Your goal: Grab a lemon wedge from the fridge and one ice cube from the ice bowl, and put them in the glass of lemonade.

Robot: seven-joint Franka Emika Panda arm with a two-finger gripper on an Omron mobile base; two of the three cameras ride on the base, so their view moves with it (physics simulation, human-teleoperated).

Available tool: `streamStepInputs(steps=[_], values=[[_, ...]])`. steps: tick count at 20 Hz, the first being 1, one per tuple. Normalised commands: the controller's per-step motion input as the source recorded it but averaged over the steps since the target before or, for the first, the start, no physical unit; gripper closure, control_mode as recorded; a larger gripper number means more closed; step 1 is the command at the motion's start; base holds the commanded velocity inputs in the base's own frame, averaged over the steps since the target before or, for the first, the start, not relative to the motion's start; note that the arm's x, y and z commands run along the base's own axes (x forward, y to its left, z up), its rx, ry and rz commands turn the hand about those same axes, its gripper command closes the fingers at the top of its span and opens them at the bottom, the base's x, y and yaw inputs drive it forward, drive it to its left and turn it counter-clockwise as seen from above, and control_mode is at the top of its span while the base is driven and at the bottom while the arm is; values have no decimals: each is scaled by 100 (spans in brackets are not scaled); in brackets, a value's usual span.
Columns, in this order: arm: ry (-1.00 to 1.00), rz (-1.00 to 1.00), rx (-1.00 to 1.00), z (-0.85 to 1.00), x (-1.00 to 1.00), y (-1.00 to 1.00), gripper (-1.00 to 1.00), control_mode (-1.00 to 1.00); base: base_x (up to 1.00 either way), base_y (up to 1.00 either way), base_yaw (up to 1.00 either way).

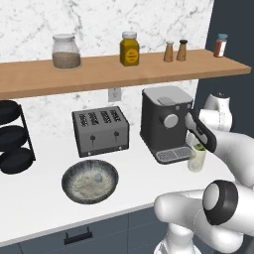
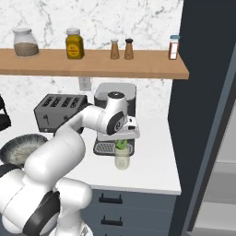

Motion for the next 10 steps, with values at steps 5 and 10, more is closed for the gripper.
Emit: streamStepInputs(steps=[5, 10], values=[[0, 0, 0, 0, 0, 0, -100, -100, 0, 0, 0], [0, 0, 0, 0, 0, 0, -100, -100, 0, 0, 0]])
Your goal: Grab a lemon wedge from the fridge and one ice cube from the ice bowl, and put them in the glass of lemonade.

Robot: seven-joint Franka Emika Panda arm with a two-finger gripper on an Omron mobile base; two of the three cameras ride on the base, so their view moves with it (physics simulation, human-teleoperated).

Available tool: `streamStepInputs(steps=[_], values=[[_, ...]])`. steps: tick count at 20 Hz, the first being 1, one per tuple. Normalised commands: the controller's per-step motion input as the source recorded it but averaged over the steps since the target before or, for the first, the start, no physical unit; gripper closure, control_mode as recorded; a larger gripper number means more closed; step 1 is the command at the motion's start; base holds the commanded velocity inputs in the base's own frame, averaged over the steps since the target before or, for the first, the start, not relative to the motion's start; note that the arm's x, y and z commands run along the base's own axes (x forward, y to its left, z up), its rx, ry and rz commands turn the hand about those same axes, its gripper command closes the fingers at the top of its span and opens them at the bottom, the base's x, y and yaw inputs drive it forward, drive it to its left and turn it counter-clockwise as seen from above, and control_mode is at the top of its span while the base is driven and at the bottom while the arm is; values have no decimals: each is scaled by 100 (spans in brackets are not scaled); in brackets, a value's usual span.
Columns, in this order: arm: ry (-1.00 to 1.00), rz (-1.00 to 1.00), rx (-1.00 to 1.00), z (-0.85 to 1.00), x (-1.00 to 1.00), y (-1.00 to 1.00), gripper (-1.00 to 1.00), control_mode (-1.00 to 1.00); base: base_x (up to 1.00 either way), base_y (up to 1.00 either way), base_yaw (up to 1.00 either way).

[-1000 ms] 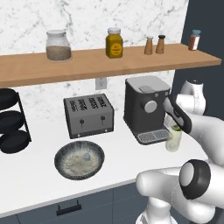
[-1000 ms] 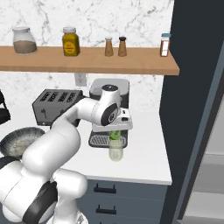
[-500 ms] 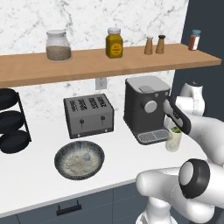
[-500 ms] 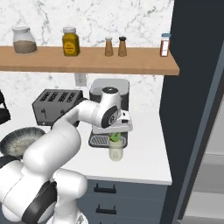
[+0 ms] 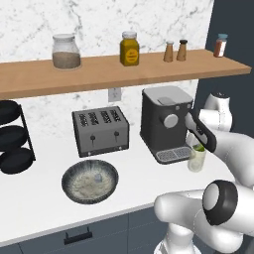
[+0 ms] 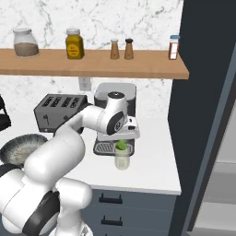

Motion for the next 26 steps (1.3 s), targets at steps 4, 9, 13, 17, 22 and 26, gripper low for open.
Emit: streamStepInputs(steps=[4, 9, 13, 17, 22, 26], values=[[0, 0, 0, 7, 0, 0, -100, -100, 0, 0, 0], [-1, 0, 3, 19, -8, 0, -100, -100, 0, 0, 0], [-8, 0, 5, 22, -27, 0, -100, -100, 0, 0, 0], [-10, 0, 5, 33, -31, 5, -100, -100, 0, 0, 0], [-17, 0, 4, 47, -71, 40, -100, -100, 0, 0, 0], [5, 0, -12, 85, -42, 100, -100, -100, 0, 0, 0]])
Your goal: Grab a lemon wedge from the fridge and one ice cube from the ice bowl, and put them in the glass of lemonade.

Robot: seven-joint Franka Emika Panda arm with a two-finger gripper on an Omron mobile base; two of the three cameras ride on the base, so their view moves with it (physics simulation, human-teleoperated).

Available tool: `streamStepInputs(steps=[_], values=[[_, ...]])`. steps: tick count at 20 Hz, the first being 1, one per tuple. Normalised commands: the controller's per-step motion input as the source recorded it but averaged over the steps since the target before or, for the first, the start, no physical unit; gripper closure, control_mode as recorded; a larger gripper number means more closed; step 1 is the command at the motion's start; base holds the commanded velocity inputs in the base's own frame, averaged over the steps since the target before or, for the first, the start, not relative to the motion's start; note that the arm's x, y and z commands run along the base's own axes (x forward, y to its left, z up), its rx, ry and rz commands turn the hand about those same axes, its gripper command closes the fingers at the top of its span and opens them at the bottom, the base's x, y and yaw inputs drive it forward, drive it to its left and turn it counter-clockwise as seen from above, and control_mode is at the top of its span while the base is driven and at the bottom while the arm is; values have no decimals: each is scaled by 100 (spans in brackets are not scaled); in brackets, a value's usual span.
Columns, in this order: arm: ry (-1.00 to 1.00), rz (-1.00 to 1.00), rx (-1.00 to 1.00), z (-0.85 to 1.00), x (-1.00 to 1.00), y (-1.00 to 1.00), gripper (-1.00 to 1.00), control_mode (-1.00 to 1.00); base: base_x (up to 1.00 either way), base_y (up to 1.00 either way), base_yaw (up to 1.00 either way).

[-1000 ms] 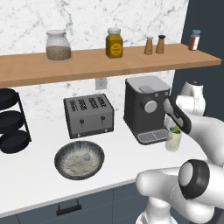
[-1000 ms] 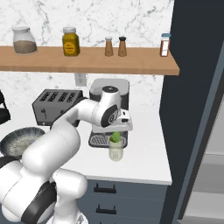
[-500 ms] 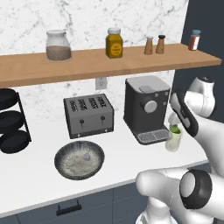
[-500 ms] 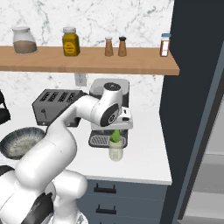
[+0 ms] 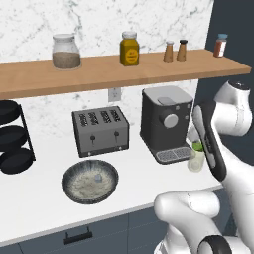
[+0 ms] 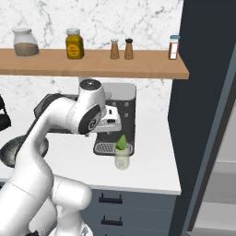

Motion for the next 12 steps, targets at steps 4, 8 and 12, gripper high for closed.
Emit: streamStepInputs(steps=[4, 8, 12], values=[[5, 0, -10, 56, -66, 98, -100, -100, 0, 0, 0], [3, 0, -1, 11, -67, 77, -100, -100, 0, 0, 0], [-2, -3, 0, 0, -43, 31, -100, -100, 0, 0, 0]])
